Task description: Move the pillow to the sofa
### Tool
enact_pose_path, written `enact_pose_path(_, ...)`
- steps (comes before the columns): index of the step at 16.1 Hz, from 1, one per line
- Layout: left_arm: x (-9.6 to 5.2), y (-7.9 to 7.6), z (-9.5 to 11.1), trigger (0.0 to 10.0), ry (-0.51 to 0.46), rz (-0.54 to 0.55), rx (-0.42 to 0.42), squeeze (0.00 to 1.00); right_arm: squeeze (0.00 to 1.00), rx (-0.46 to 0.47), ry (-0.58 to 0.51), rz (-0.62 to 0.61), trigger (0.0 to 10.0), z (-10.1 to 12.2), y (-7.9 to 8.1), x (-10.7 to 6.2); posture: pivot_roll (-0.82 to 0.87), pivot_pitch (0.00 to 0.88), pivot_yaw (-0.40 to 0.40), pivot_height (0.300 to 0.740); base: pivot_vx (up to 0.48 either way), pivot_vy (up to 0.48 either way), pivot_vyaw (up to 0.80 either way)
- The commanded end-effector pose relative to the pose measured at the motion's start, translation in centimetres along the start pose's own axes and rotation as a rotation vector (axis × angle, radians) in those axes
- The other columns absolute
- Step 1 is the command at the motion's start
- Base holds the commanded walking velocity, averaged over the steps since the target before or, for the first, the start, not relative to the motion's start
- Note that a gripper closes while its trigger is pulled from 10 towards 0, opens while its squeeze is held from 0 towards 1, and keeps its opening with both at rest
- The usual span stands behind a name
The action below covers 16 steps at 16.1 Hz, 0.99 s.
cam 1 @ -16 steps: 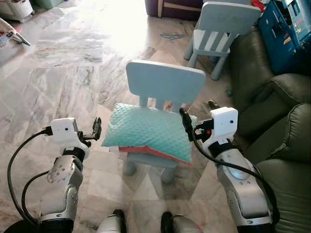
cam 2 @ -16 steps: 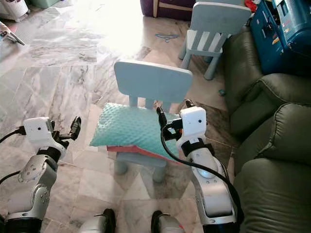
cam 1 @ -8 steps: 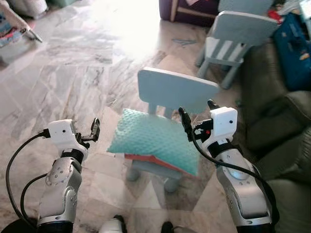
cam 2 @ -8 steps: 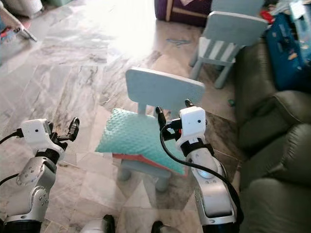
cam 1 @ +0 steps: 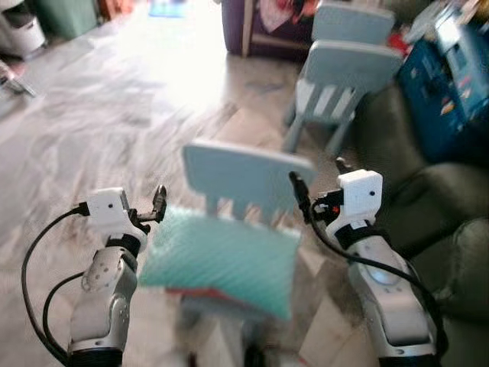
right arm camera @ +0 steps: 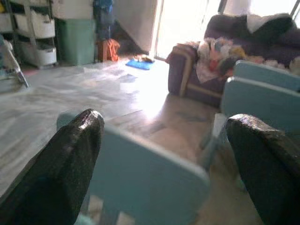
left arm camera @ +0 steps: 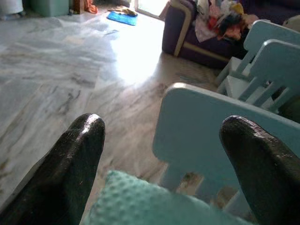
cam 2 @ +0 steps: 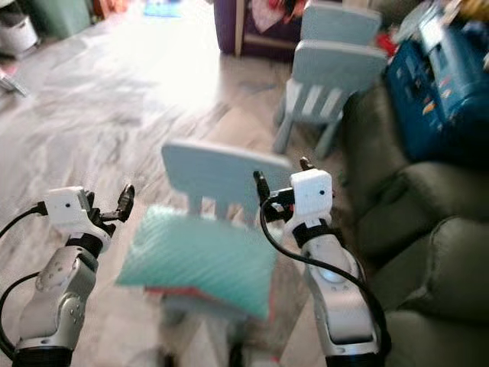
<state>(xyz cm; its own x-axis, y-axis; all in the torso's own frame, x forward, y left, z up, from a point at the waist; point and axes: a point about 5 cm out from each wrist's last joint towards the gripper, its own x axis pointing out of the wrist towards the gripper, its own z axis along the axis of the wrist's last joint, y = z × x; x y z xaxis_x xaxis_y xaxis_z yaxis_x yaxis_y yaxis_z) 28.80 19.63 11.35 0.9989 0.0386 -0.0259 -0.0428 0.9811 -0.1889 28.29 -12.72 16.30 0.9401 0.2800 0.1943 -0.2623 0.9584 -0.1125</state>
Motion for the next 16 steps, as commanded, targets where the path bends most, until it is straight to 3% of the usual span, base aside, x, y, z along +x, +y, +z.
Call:
enact_pose_path(1,-0.44,0.84,-0.18,10.0,0.011,0.029,0.011,0.0,0.0,0.009,0.0,0.013,10.0,0.04,0.56,-0.02,-0.03,0.208,-0.055,0.74,0.0,0.0,0.0)
enact_pose_path(16,-0.34,0.39,-0.57,10.0,0.023,0.029,0.064,0.0,0.0,0.018,0.016,0.01,10.0,-0.12,0.53,-0.06,-0.03,0.218,-0.057,0.74,0.0,0.0,0.0)
